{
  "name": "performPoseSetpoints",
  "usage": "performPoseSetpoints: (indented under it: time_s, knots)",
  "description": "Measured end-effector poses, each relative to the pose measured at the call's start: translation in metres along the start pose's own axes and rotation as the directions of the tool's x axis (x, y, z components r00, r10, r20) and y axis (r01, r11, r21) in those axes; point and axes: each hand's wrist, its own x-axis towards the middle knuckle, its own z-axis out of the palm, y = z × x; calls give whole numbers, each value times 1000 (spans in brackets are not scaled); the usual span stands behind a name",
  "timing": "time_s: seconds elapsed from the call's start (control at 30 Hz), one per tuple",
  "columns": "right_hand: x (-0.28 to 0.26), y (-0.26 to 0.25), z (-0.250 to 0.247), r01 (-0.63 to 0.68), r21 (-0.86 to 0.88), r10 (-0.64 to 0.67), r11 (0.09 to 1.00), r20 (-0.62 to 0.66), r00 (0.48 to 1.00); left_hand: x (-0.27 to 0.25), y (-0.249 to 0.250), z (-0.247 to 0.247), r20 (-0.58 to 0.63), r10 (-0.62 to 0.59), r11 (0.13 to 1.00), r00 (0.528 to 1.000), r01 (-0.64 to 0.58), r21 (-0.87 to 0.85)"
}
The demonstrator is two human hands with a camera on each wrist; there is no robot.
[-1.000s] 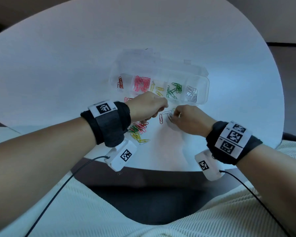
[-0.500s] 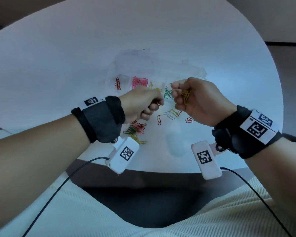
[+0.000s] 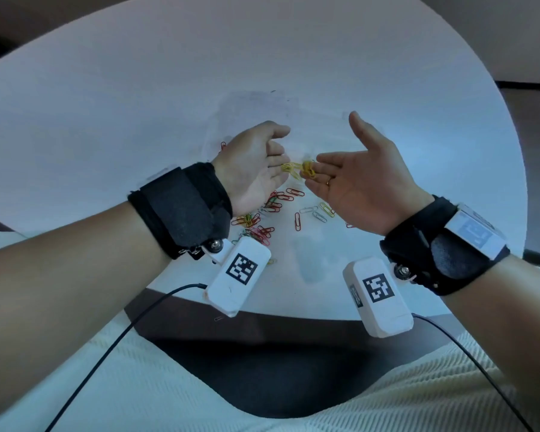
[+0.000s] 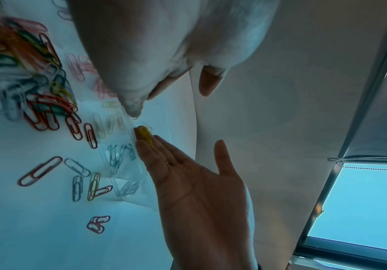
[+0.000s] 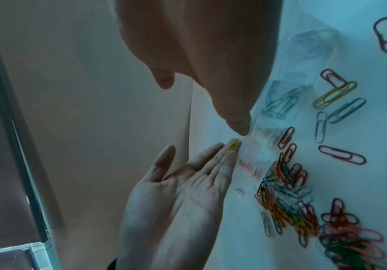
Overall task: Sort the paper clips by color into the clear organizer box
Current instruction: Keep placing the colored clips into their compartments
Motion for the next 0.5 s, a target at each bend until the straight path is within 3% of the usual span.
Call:
performPoseSetpoints:
  time_s: [0.17,0.23,0.3,0.33,0.4,0.5]
  knots:
    - [-1,0,1,12,-56,-11,998,19,1000,-5,3,2,20,20,998,1000,-21,55]
    - [-1,-1,0,48,-147,-48,988,7,999,-8,2,6,0,133,970,991,-130,204]
    - [-5,-4,-2,122,-395,-142,911,-21,990,-11,-1,9,39,297,837,954,-280,470]
    - [-8,-6,-5,150,-554,-201,819,-33,979,-13,-3,11,83,363,732,928,-339,591]
    - [-13,-7,-11,97,-855,-248,509,-38,968,-13,-14,10,177,411,526,894,-391,755]
    - [-15,-2,-25,-84,-996,-92,-32,-81,992,-9,-42,5,288,329,240,899,-375,896]
